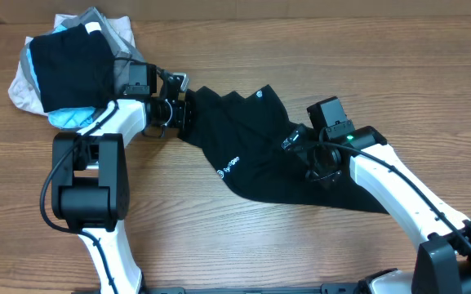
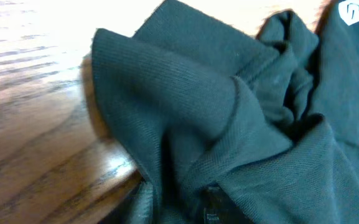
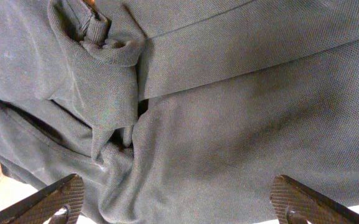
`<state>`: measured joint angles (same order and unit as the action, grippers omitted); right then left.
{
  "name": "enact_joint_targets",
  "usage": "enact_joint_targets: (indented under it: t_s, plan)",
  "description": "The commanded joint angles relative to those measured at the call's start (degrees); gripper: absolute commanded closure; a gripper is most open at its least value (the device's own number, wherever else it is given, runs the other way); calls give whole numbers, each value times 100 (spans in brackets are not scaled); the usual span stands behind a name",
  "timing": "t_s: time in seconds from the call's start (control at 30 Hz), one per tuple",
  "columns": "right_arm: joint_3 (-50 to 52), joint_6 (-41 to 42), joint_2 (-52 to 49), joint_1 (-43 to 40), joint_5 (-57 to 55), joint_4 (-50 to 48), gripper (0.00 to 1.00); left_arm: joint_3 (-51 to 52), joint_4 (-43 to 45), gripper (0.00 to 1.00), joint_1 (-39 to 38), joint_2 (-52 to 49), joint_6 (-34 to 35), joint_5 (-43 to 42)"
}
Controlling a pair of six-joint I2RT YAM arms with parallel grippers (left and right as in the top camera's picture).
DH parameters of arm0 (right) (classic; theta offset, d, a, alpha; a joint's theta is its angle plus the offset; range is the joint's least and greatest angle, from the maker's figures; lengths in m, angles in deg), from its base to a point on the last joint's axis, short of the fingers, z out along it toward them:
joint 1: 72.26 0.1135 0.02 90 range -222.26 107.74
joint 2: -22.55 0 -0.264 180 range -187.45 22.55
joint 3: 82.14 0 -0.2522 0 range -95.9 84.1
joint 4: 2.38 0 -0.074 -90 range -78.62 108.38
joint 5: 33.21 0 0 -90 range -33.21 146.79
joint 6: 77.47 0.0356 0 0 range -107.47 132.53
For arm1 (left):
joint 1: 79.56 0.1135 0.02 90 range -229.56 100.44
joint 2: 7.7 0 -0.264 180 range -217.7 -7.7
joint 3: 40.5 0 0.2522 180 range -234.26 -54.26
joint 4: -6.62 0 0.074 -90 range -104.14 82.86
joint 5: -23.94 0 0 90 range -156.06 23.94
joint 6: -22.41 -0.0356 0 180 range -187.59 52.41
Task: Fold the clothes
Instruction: 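Reach the left gripper to the shirt's left end and grasp it, then pull the shirt end leftward with the left gripper, stretching it out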
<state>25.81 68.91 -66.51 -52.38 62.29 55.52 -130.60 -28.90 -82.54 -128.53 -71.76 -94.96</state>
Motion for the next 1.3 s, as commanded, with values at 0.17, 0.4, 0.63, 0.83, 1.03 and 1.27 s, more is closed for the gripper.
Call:
enact_joint_targets:
  t_s: [0.17, 0.4, 0.63, 0.83, 1.03, 1.27]
  plan:
    - [17, 24, -17, 4, -94, -35, 0, -85, -918, 96, 164, 7, 118, -212]
    - [17, 24, -17, 4, -94, -39, 0, -474, -2590, 96, 476, 876, 588, 1602]
    - [17, 26, -17, 4, -90, -37, 0, -555, -3718, 96, 678, 2009, 1753, 3624]
    - [17, 24, -17, 4, -85, -26, 0, -549, -4352, 91, 695, 2212, 1751, 3834]
    - [17, 24, -17, 4, -85, 48, 0, -535, -4784, 46, 695, 2175, 1749, 3845]
    - [17, 24, -17, -2, -92, 114, 0, -549, -4710, 19, 693, 2177, 1740, 3679]
